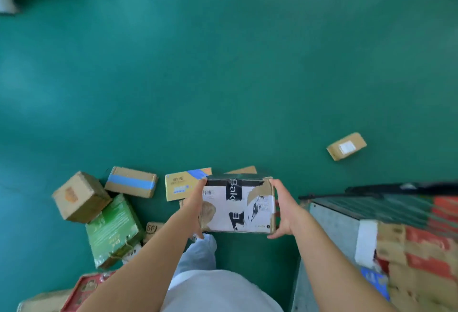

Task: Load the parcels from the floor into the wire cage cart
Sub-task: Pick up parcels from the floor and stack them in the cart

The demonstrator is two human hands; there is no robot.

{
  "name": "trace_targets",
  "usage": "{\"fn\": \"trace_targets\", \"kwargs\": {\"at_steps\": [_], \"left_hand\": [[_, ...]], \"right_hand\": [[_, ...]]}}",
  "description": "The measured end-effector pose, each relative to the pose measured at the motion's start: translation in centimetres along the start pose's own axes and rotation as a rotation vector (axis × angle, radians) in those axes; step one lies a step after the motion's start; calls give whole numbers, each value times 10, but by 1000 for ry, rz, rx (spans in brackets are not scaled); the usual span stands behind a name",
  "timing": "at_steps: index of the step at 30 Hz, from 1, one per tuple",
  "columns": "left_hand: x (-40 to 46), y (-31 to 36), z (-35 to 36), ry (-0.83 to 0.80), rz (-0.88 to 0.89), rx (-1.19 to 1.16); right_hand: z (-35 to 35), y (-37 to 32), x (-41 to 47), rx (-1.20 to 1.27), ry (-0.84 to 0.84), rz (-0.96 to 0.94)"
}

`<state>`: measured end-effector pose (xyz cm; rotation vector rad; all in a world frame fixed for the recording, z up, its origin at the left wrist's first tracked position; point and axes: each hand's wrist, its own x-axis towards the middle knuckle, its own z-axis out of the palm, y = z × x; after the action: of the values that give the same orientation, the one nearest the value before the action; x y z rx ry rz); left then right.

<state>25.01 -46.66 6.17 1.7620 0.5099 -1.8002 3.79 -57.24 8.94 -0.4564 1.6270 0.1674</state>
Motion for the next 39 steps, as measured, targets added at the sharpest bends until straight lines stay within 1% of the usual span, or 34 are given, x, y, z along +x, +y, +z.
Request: {"fn": "trace_targets", "kwargs": {"at_steps": [3,6,9,12,14,17,21,24,28,31,33,36,39], "left_hand": [[-12,-31,38,-41,41,118],[-30,-74,83,6,56,241],[-55,-123,129,2,118,362],[-70,-176,167,-39,147,474],[-72,-213,193,-82,182,594],[-75,-250,219,-139,200,695],[-92,-292,264,-140,239,874],[-93,-313,297,-176,298,944],[-88,-324,338,-218,335,1019],[-91,-330,372,-255,356,1094],[-87,-332,396,-282,381,1159],[-67,-331,434,-336,370,1252],[-43,-326,483,-346,371,1315]], "right_hand": [[-51,49,-14,140,19,-43],[-107,114,-29,290,14,-61],[-152,188,-44,494,40,-88],[-180,253,-68,664,77,-143],[-200,301,-81,770,97,-164],[-215,354,-85,926,101,-143],[-239,408,-87,1131,150,-142],[-258,429,-87,1217,166,-161],[-283,435,-93,1284,196,-183],[-305,436,-90,1339,216,-161],[-321,436,-81,1329,231,-149],[-346,434,-55,1294,278,-116],[-376,421,-28,1261,314,-79]]}}
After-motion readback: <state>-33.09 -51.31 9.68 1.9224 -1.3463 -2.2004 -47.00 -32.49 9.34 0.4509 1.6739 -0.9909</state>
